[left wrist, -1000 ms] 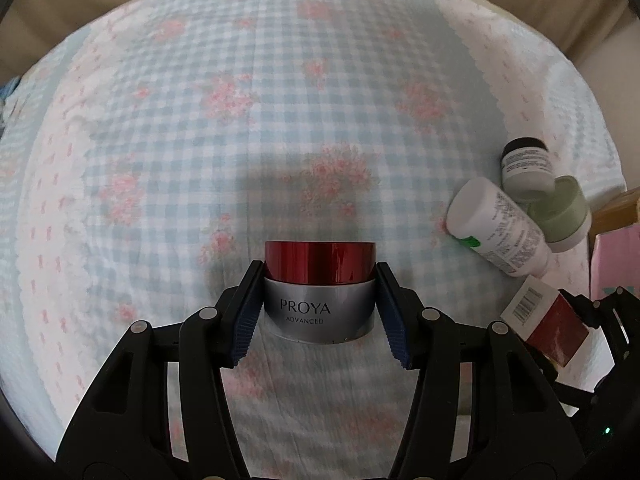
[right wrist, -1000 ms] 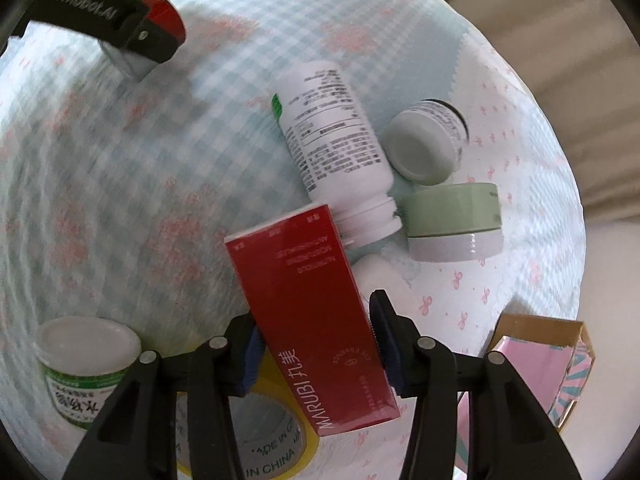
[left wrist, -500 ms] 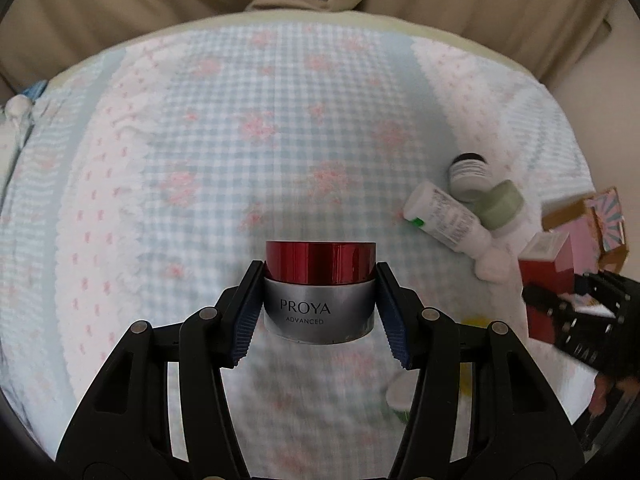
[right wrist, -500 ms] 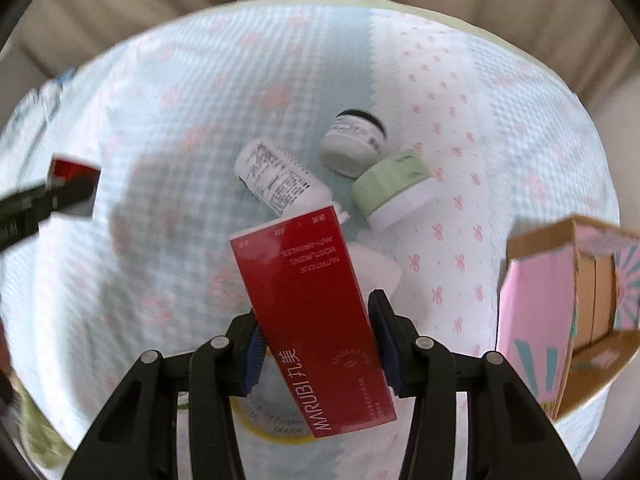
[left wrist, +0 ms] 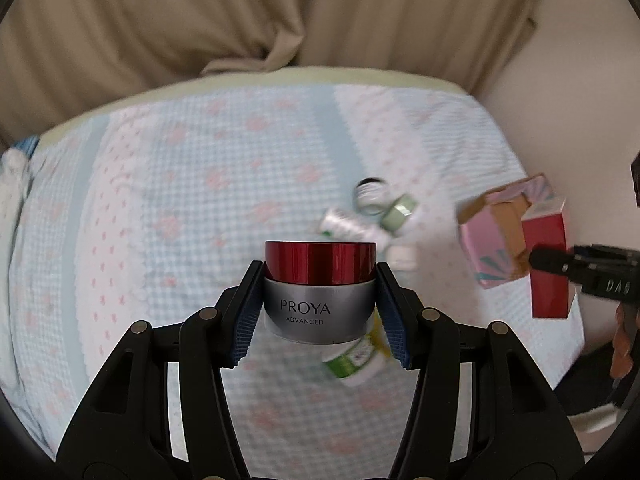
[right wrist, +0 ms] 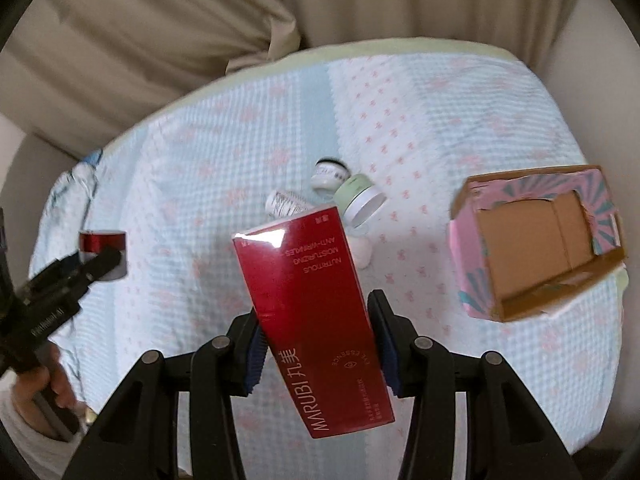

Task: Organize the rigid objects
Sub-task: 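Close left tool on PROYA jar while right tool grasps MARUBI box, then carry both items into cardboard box and open both tools, then move left tool to white-green jar while right tool reaches green-lidded jar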

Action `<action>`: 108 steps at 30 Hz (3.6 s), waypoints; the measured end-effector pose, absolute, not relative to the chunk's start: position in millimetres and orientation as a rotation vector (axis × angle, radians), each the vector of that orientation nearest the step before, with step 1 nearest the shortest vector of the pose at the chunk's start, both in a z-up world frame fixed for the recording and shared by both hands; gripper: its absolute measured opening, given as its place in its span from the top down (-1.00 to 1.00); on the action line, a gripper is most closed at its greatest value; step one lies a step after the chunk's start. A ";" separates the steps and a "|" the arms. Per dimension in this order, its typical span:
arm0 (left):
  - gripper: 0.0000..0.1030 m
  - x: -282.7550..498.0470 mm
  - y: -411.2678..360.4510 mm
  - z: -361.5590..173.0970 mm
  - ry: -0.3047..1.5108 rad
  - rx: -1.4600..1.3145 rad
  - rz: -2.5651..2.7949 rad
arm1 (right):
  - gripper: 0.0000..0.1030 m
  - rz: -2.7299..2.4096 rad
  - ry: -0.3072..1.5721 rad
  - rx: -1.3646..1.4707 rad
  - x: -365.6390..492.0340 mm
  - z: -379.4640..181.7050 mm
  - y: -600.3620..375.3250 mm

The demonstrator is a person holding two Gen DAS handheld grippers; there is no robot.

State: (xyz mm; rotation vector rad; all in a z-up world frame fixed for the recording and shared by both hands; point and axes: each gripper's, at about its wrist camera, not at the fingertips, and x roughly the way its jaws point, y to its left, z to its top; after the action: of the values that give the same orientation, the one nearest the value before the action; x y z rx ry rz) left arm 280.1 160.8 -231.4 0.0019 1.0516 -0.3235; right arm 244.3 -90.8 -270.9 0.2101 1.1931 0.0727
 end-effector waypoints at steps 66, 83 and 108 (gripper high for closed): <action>-0.99 332.6 -321.1 -417.0 1.439 0.257 -0.356 | -1.00 0.208 1.542 0.211 339.0 -438.0 -465.3; -0.99 315.0 -311.6 -382.0 1.417 0.225 -0.352 | -1.00 0.153 1.474 0.175 327.6 -409.7 -454.0; -0.99 211.2 -175.2 -184.2 1.089 0.088 -0.191 | -1.00 0.124 1.160 0.012 225.8 -211.2 -384.8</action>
State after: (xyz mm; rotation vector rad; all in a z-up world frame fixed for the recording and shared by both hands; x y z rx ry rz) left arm 211.2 -175.2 -184.2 0.0882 1.0887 -0.1914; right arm 225.8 -384.8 -211.2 0.0117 1.1597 0.1240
